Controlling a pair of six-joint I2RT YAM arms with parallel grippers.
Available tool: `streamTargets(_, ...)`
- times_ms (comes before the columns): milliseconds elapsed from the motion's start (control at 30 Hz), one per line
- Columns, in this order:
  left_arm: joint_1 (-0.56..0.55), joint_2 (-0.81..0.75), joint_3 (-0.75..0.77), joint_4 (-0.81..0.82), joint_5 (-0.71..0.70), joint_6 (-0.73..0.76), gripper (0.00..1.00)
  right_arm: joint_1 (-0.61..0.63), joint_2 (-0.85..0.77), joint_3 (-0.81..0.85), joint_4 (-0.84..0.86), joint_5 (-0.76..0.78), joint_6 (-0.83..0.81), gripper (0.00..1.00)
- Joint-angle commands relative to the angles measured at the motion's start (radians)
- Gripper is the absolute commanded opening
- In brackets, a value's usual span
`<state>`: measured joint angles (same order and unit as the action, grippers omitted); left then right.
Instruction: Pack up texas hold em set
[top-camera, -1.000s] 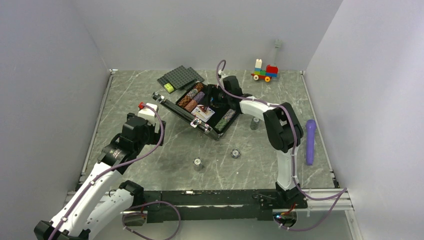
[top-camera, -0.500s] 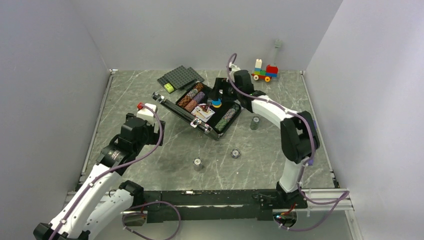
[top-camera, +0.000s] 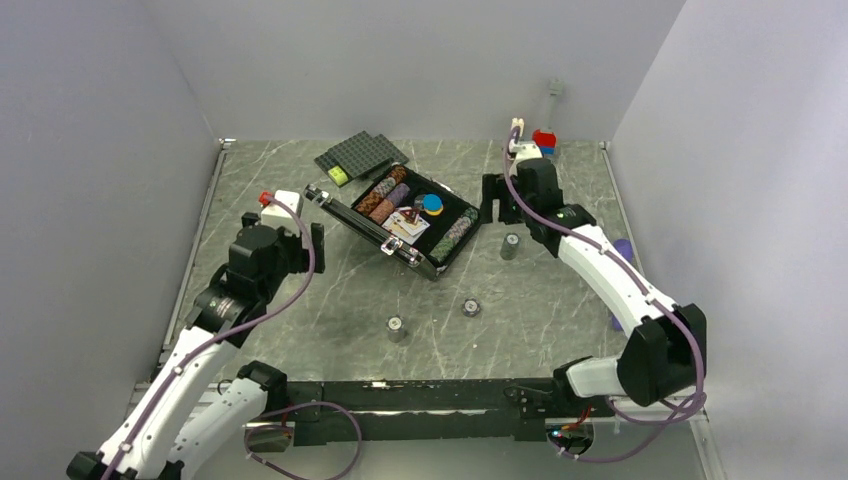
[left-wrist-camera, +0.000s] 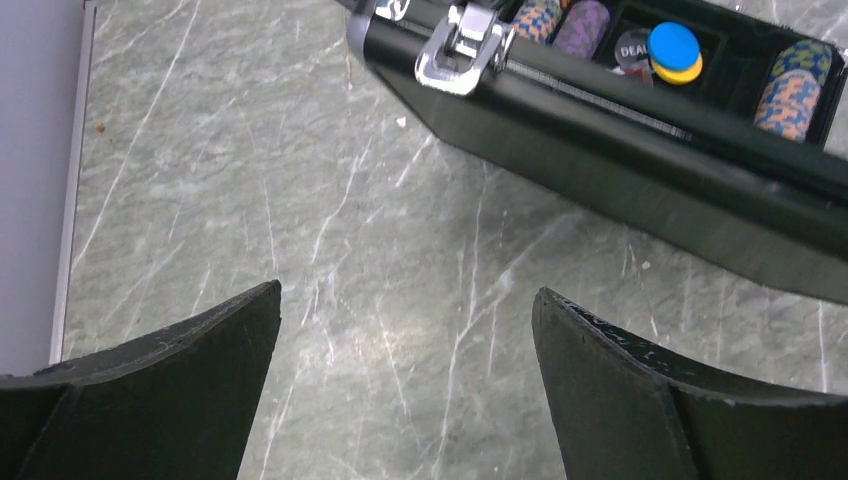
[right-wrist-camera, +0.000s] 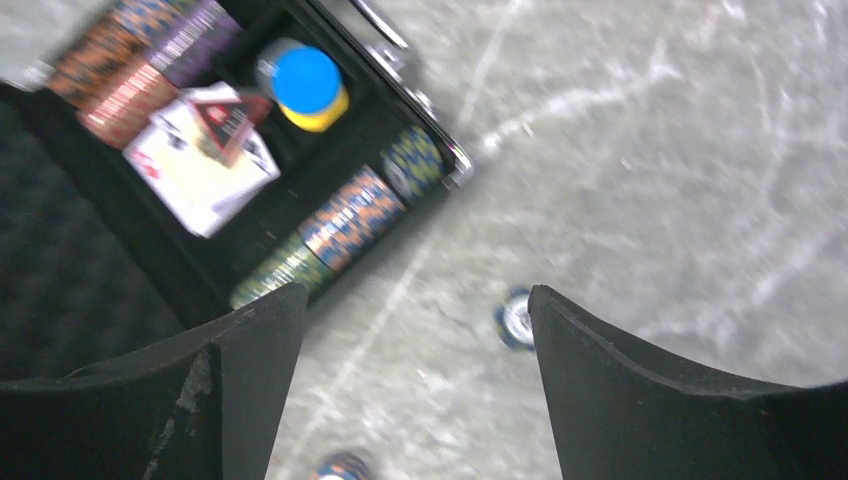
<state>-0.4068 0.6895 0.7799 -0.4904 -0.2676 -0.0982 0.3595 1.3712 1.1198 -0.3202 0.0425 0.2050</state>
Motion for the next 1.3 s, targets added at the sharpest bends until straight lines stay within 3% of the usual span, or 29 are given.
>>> streamTargets(0,0.022,0.051,0.039,0.137,0.009,0.022,0.99,0.0,-0.065,-0.071,-0.182,0.197,-0.049,0.86)
streamTargets(333,0.046,0.043,0.008,0.126,0.065,0.052,0.99,-0.025,-0.039,-0.204,-0.065,0.192,0.042,0.83)
streamTargets(633,0.046,0.027,0.009,0.128,0.071,0.049,0.99,-0.057,0.066,-0.197,0.014,0.17,0.06,0.72)
streamTargets(867,0.047,0.032,0.009,0.127,0.077,0.05,0.99,-0.066,0.136,-0.191,0.037,0.146,0.069,0.69)
streamTargets(1133,0.047,0.038,0.007,0.129,0.08,0.051,0.99,-0.083,0.193,-0.178,0.071,0.096,0.022,0.51)
streamTargets(1267,0.046,0.044,0.009,0.128,0.081,0.052,0.99,-0.098,0.235,-0.163,0.07,0.067,0.022,0.49)
